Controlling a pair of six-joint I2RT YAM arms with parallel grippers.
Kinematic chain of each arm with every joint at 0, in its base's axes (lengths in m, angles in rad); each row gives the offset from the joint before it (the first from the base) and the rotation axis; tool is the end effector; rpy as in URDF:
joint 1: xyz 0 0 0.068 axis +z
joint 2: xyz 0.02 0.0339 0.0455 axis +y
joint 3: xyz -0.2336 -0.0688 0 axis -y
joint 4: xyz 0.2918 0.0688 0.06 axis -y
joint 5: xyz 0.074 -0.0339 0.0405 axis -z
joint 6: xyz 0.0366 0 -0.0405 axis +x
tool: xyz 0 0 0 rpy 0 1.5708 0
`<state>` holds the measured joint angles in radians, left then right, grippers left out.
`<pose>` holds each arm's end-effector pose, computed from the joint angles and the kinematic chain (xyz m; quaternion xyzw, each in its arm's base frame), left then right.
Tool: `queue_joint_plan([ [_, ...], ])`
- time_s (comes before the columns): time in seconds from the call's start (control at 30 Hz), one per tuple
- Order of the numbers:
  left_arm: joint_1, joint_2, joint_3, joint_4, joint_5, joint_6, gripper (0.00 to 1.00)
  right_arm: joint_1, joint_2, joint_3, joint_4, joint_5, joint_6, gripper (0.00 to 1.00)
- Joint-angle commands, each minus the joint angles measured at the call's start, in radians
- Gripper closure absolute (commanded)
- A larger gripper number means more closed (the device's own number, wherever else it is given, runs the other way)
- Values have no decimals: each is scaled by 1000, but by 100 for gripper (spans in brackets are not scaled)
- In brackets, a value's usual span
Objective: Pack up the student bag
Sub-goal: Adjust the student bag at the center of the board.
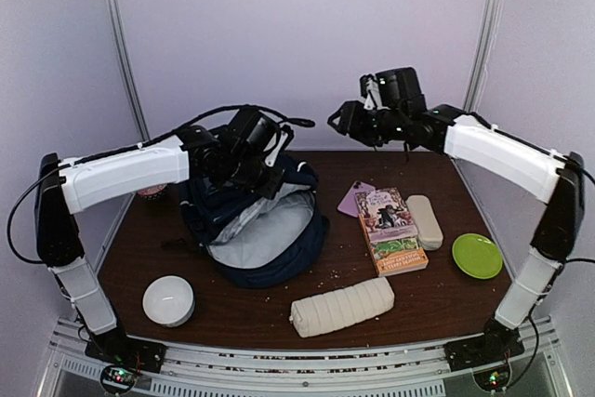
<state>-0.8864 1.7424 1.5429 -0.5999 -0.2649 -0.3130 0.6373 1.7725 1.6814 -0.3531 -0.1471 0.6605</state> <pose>0.2818 -0.3302 0.2663 0.2121 0.8950 -0.1095 0.3769 0.3684 0.2794 0.3282 -0.0295 0.8436 0.3713 0.3867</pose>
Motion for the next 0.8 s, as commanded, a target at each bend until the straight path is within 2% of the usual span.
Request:
queue_joint_plan([
  [0.0,42,-15,157,26,-70,35,100,0,-289,-342,148,238,-31,48],
  [0.1,43,-26,221,26,-84,78,100,-2,-437,-563,220,307,-12,48],
  [0.27,44,-16,235,55,-82,109,100,-20,-489,-735,120,307,-4,47],
  [0.43,43,58,212,81,-9,60,100,-79,-500,-913,182,231,131,46],
  [0.6,44,102,142,103,14,10,100,-116,-508,-1010,234,179,254,45],
  [0.77,44,89,50,150,46,-22,100,-145,-532,-1152,375,156,481,45],
])
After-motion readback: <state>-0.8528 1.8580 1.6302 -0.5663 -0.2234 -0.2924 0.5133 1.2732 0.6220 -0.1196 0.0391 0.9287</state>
